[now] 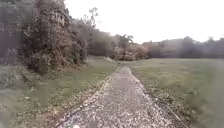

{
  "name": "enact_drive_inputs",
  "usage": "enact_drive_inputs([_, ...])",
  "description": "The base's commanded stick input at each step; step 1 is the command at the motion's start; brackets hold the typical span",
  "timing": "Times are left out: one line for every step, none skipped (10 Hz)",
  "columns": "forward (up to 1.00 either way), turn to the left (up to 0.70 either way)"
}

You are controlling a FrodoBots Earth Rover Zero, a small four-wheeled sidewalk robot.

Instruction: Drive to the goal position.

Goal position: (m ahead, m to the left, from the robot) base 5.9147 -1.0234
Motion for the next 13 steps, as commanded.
enact_drive_inputs([0.0,0.0])
enact_drive_inputs([0.0,0.0])
enact_drive_inputs([0.0,0.0])
enact_drive_inputs([0.0,0.0])
enact_drive_inputs([0.0,0.0])
enact_drive_inputs([0.07,0.0])
enact_drive_inputs([0.48,0.0])
enact_drive_inputs([0.9,0.0])
enact_drive_inputs([1.0,0.0])
enact_drive_inputs([1.0,0.0])
enact_drive_inputs([1.0,0.0])
enact_drive_inputs([1.0,0.0])
enact_drive_inputs([1.0,0.0])
